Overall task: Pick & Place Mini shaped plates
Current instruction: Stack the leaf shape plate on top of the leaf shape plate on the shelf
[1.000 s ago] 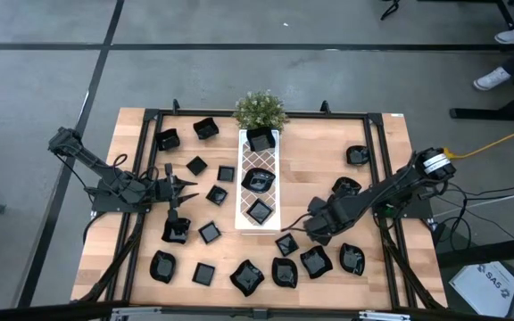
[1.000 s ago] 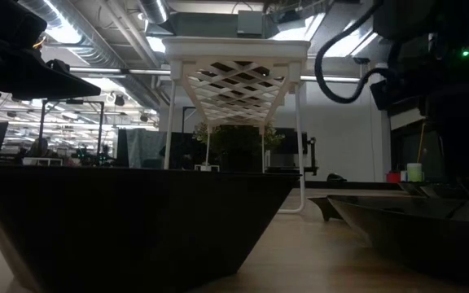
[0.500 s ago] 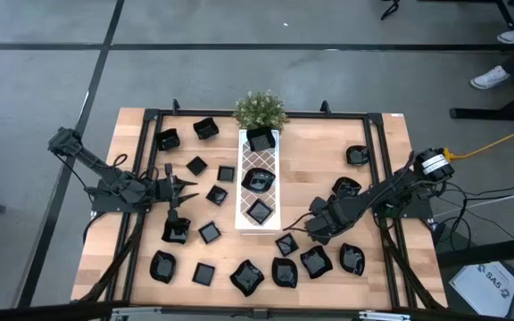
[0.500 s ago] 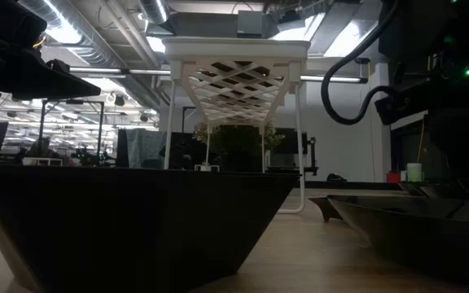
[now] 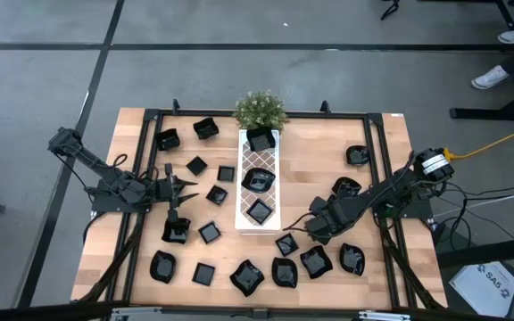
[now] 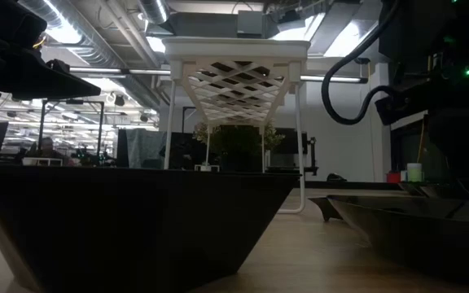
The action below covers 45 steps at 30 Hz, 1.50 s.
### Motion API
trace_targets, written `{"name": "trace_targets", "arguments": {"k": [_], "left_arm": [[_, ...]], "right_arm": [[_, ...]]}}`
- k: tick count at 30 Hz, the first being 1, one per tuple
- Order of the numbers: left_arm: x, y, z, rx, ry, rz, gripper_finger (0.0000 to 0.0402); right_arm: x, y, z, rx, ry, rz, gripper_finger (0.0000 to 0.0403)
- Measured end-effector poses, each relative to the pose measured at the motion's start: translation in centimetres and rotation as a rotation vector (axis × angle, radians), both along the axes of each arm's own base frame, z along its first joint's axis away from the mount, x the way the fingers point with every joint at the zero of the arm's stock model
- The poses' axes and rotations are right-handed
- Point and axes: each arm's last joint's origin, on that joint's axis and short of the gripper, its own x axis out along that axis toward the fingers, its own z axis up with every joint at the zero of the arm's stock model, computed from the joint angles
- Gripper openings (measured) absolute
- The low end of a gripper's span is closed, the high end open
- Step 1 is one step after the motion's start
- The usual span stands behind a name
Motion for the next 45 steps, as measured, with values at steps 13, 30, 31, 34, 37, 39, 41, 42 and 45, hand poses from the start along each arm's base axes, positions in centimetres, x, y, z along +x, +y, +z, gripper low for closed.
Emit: {"name": "trace_targets", "arguments": {"k": [13, 30, 31, 34, 37, 39, 41, 42, 45], "left_arm": [[0.0, 0.0, 0.0, 0.000, 0.000, 0.000, 0.0143], [0.0, 0.0, 0.0, 0.000, 0.000, 0.000, 0.0143], [0.0, 0.0, 0.0, 0.000, 0.000, 0.000, 0.0143], [0.0, 0.0, 0.0, 0.000, 0.000, 0.000, 0.0143], [0.0, 0.0, 0.0, 0.000, 0.000, 0.000, 0.0143], [0.0, 0.0, 0.0, 0.000, 0.000, 0.000, 0.0143], [0.0, 0.0, 0.0, 0.000, 0.000, 0.000, 0.0143], [0.0, 0.0, 0.0, 0.000, 0.000, 0.000, 0.0143], [0.0, 0.0, 0.0, 0.000, 0.000, 0.000, 0.0143]], "right_arm": [[0.3, 0.0, 1.6, -0.016, -0.080, 0.029, 0.0005], [2.7, -1.1, 4.7, -0.168, -0.148, 0.190, 0.0003], [2.8, -1.2, 4.9, -0.185, -0.153, 0.201, 0.0003], [3.2, -1.5, 5.8, -0.245, -0.153, 0.239, 0.0003], [3.5, -1.9, 6.8, -0.316, -0.149, 0.269, 0.0003], [3.8, -2.1, 7.6, -0.365, -0.151, 0.285, 0.0003], [4.2, -2.3, 8.5, -0.407, -0.159, 0.302, 0.0003], [4.4, -2.4, 8.9, -0.425, -0.165, 0.308, 0.0003], [5.1, -2.8, 10.3, -0.466, -0.184, 0.340, 0.0003]]}}
